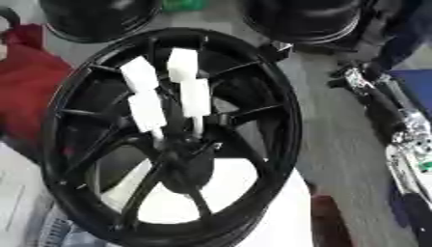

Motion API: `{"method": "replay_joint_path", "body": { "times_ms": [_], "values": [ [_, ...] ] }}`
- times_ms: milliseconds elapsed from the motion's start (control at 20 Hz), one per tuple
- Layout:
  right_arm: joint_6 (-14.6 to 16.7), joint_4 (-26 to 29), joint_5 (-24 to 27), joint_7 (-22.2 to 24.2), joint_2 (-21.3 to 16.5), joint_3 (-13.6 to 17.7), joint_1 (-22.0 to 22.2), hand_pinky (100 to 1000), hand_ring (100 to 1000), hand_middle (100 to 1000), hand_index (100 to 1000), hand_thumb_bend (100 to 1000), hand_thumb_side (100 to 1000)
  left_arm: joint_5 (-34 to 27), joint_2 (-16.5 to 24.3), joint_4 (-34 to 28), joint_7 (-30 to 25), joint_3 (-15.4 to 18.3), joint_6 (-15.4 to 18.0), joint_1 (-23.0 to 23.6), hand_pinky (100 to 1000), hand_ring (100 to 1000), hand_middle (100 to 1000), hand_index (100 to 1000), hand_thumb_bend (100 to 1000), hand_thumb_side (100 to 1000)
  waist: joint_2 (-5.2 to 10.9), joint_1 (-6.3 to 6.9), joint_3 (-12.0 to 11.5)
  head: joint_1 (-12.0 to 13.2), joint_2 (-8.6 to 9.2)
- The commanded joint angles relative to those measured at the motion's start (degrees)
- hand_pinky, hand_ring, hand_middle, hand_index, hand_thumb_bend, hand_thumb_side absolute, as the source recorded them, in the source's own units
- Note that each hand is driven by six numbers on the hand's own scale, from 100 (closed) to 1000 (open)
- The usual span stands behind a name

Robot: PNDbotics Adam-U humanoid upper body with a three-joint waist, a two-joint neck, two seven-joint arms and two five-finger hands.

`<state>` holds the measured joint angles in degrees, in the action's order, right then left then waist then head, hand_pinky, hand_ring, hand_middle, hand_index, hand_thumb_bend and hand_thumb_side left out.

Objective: Pull the pin out of the wheel hub.

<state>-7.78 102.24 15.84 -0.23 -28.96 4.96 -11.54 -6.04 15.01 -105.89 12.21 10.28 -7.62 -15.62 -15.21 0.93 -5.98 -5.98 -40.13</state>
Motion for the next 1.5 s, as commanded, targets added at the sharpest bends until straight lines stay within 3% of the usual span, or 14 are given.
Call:
{"method": "replay_joint_path", "body": {
  "times_ms": [50, 900, 1200, 1500],
  "values": [
    [0.11, 0.84, -0.06, 0.24, -1.71, 0.69, -0.34, 975, 718, 669, 795, 100, 589, 0.17, 0.83, -1.22, -0.05, 0.49, 0.00, -0.34, 731, 695, 608, 727, 393, 606, 1.13, -0.06, 0.04, -0.11, 0.81],
    [0.20, 1.30, -0.17, 0.52, -2.24, 0.63, -0.12, 976, 719, 668, 796, 100, 589, 0.51, 2.36, -1.20, -0.35, 0.27, 0.30, -1.05, 731, 698, 610, 727, 392, 600, 0.70, 0.11, 0.10, -0.12, 0.93],
    [0.49, 2.95, 0.05, 0.55, -3.34, 0.81, 0.44, 976, 720, 668, 796, 100, 590, 1.85, 10.69, -0.70, -1.62, -0.84, 1.81, -3.27, 733, 700, 612, 730, 386, 582, -0.89, 0.54, 0.95, -0.08, 1.73],
    [0.59, 4.38, -0.81, 0.54, -4.55, 1.07, 1.55, 974, 720, 668, 796, 100, 590, 4.39, 26.98, -0.04, -7.48, -3.99, 5.98, -8.29, 744, 709, 624, 747, 392, 538, -2.04, 0.94, 1.64, -0.23, 1.91]
  ]
}}
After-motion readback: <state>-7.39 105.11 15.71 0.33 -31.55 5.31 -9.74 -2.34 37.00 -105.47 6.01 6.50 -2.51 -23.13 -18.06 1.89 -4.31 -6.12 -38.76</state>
